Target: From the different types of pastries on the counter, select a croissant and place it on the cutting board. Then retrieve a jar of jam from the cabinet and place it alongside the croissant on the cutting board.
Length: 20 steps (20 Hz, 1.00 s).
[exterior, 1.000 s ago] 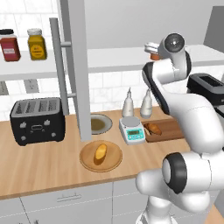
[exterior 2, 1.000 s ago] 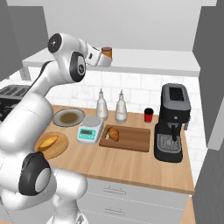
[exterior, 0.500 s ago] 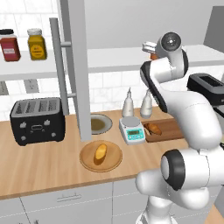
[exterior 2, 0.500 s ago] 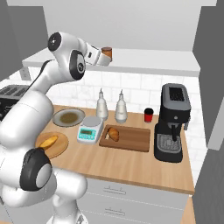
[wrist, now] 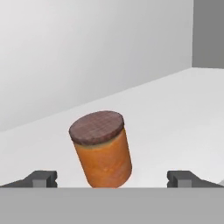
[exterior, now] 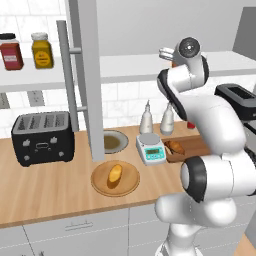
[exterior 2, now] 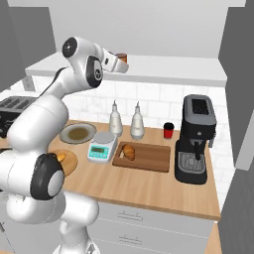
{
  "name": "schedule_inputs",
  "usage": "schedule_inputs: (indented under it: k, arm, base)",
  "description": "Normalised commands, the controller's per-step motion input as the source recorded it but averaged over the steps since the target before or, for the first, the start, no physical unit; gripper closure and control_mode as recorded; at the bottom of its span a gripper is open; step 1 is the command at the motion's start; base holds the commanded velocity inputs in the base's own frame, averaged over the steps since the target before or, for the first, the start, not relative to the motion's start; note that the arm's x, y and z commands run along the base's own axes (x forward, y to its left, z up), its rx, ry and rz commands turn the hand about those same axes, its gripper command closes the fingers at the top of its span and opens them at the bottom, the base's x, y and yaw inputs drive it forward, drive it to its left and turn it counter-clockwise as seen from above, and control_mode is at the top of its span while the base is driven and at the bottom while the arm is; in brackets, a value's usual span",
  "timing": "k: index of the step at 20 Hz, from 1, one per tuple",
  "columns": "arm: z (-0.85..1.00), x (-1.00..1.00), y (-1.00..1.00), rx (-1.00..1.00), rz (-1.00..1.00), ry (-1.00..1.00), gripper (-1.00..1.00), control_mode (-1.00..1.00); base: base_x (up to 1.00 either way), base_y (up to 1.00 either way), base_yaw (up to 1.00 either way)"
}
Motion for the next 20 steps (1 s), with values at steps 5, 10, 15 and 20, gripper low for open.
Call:
schedule_inputs:
  k: [5,10,15,20]
  arm:
    - [-0.01,0.13,0.0,0.01,0.0,0.0,-1.0,-1.0]
    - [0.0,0.07,-0.03,0.03,0.0,0.0,-1.0,-1.0]
    - [-0.07,0.33,-0.18,0.05,0.0,0.0,-1.0,-1.0]
    - [-0.17,0.3,-0.11,0.03,0.02,0.0,-1.0,-1.0]
  base:
    - [0.0,0.0,0.0]
    - [0.0,0.0,0.0]
    - [0.0,0.0,0.0]
    - [0.0,0.0,0.0]
